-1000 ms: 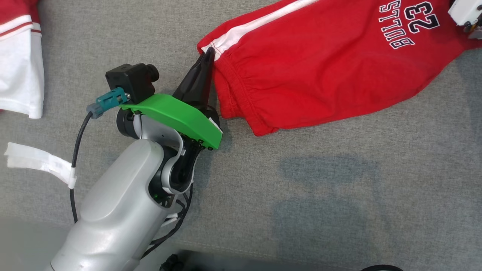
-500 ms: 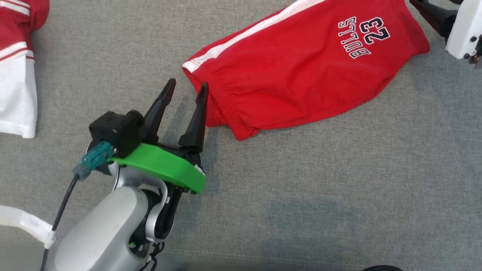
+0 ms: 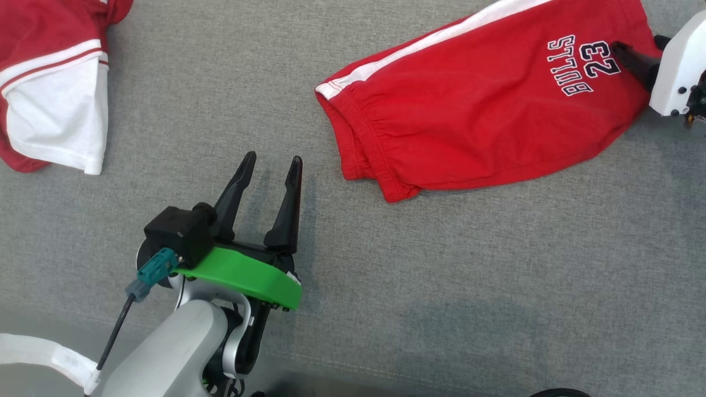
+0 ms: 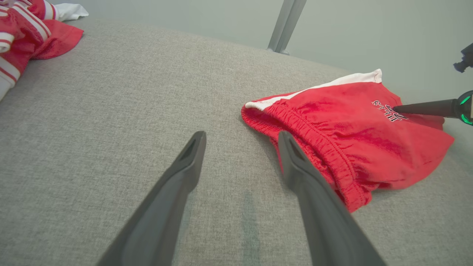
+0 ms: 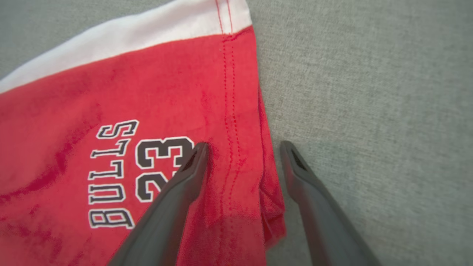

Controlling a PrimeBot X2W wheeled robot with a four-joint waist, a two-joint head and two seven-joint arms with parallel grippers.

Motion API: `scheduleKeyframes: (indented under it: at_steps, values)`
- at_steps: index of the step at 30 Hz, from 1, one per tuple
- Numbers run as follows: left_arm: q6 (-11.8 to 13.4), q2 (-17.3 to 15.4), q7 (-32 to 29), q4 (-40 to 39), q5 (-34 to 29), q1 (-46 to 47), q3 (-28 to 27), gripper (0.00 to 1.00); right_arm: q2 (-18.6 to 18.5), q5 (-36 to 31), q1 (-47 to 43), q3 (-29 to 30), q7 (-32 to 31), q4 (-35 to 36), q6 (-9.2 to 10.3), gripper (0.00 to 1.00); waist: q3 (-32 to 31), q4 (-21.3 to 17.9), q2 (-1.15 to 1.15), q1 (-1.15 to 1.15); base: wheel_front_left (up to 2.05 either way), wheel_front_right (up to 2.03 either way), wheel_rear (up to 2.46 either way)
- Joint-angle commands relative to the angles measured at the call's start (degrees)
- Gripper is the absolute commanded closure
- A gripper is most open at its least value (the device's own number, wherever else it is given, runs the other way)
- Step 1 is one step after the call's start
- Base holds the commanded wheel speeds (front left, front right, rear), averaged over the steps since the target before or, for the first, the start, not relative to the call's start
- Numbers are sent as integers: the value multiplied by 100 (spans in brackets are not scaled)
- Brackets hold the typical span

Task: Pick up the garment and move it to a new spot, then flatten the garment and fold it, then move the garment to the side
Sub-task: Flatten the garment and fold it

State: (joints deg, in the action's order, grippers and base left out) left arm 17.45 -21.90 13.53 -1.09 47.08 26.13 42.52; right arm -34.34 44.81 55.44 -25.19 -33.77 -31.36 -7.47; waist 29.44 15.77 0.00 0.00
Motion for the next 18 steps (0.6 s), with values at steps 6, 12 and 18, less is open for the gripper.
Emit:
scheduleKeyframes:
  at_steps: [6,12,18]
  values:
    - [-222,98,126,493,76,-285,-113,0,393,507,-498,214,-154,-166,-4,100,-470,-170,0,0,0,0,0]
    - [-386,-124,154,813,60,-799,-213,0,383,804,-1011,384,-246,76,0,100,-1229,-682,0,0,0,0,0]
    - [-481,-341,166,903,-9,-1322,-364,0,227,947,-1650,704,-161,185,0,100,-1826,-1048,0,0,0,0,0]
